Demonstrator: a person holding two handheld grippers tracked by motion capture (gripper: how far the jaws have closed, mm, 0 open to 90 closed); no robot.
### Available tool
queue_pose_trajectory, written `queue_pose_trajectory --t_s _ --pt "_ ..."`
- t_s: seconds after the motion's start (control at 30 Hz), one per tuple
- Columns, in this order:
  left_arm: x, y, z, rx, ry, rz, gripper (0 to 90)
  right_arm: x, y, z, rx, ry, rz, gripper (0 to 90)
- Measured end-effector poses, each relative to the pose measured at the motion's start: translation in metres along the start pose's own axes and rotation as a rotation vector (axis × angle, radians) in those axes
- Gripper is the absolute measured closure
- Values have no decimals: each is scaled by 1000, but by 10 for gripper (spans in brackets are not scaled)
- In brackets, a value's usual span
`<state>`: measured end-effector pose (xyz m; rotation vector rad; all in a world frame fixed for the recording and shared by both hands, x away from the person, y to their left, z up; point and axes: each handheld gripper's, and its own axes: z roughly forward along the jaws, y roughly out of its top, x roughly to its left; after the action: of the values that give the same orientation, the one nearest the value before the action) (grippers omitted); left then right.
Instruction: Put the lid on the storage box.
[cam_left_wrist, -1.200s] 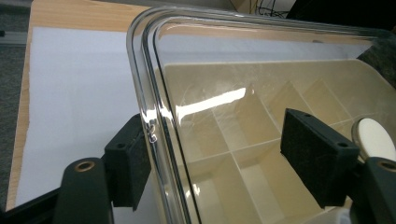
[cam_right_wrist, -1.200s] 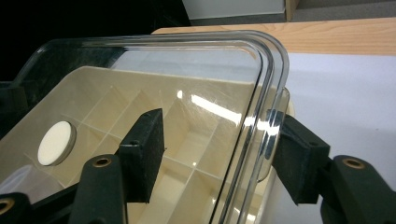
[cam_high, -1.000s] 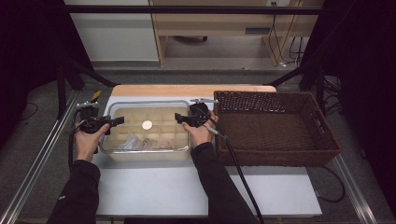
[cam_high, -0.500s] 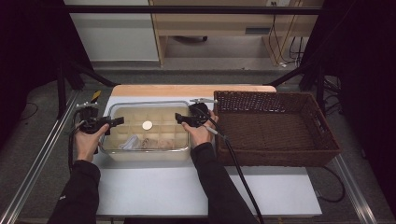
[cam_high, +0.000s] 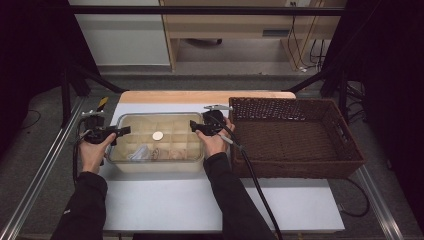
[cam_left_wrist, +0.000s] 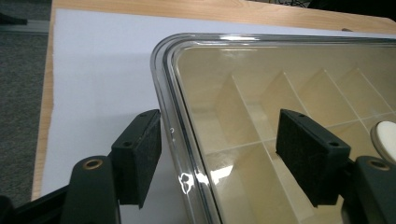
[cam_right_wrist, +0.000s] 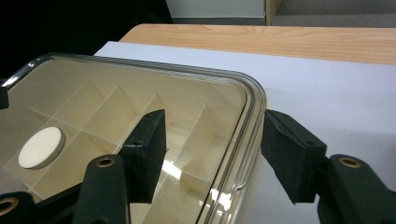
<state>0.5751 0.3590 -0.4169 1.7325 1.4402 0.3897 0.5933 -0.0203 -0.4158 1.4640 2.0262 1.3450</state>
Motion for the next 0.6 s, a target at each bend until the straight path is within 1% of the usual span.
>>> queue_pose_trajectory --t_s 0.1,0.17,0.2,0.27,0.37,0.43,0.5,0.53,0.6 --pt "-1 1 -5 -19 -9 -4 312 1 1 -2 -1 1 -2 410" --pt "-2 3 -10 -37 -10 2 318 3 1 -3 -6 12 -5 411" --pt "-3 3 -13 -49 -4 6 321 3 1 -4 -6 15 -5 411" --pt "-7 3 -19 -54 -8 17 326 6 2 -7 -11 22 -8 411" --pt "-16 3 -27 -72 -28 45 329 8 3 -12 -7 30 -15 416" --pt "-22 3 -34 -92 -41 64 341 9 4 -17 -3 39 -25 418" --pt "-30 2 -42 -107 -59 78 355 10 6 -25 5 46 -45 434" --pt "-33 2 -44 -110 -60 85 362 11 7 -30 6 52 -53 438" --pt "-41 0 -50 -119 -65 104 382 12 6 -38 -8 60 -65 458"
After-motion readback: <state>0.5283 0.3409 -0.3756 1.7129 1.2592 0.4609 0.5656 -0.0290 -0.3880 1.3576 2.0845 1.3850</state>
